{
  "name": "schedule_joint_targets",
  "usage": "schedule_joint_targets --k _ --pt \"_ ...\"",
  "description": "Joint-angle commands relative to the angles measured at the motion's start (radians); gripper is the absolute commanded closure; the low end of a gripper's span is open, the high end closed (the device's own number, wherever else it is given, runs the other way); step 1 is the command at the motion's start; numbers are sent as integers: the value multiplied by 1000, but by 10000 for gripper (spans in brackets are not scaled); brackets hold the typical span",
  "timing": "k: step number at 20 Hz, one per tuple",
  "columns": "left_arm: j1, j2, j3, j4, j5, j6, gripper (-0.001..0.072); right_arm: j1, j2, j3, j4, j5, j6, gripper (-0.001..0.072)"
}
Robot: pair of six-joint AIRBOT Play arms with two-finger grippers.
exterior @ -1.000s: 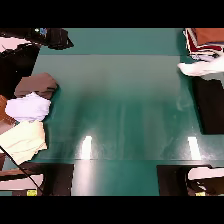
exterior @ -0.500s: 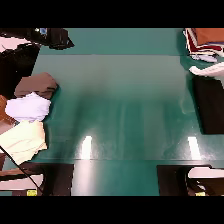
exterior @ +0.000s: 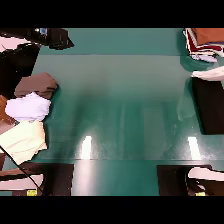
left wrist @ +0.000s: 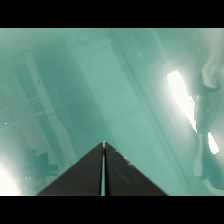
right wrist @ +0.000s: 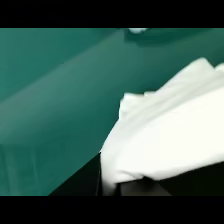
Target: Fold the shirts.
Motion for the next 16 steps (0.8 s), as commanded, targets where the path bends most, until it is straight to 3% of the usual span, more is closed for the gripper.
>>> schedule_joint_targets --k 1,9,10,11,12,16 --pt "0 0 1 4 -8 7 681 -2 5 0 -133 162 36 693" --pt "0 0 1 8 -8 32 681 -3 50 -104 -437 309 66 674" --pt "0 0 1 8 -8 32 681 -3 69 -144 -488 312 66 487" --pt "0 0 1 8 -8 33 681 -4 88 -187 -530 313 66 187" --pt "0 0 1 8 -8 34 681 -10 106 -227 -550 310 66 36" --pt "0 0 1 8 -7 44 681 -48 151 -298 -536 312 67 27"
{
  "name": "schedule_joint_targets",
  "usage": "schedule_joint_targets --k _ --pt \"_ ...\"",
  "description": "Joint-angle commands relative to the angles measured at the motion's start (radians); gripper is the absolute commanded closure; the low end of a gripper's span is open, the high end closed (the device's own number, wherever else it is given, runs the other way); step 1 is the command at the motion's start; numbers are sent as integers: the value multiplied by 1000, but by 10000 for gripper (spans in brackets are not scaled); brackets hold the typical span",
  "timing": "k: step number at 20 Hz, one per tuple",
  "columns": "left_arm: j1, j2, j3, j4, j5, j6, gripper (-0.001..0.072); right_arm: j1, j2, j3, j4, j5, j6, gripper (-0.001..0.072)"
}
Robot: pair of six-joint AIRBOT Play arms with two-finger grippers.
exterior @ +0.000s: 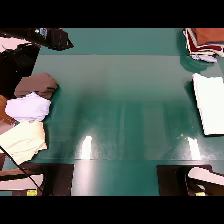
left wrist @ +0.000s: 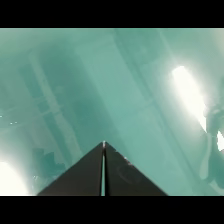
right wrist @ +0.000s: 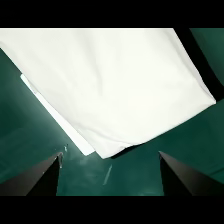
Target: Fold the shirts.
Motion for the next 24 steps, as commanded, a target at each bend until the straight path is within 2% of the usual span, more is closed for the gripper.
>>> schedule_joint_targets --k 1,5,8,9,11,14,15,18,24 --pt "0 0 1 0 2 7 681 -17 46 -53 0 7 8 28" --pt "0 0 1 0 4 8 681 47 120 -53 274 -91 9 39" --pt "0 0 1 0 1 5 680 193 185 -53 330 -198 8 53" --pt "0 0 1 -1 3 5 681 251 205 -53 329 -229 8 113" --pt "0 0 1 -1 3 5 680 370 244 -53 327 -292 8 280" --pt "0 0 1 -1 3 5 680 535 289 -53 320 -365 7 625" --pt "0 0 1 -1 3 5 680 576 299 -53 320 -376 7 692" --pt "0 0 1 -1 3 5 680 643 313 -53 320 -378 7 692" --pt "0 0 1 -1 3 5 680 654 312 -53 320 -344 7 692"
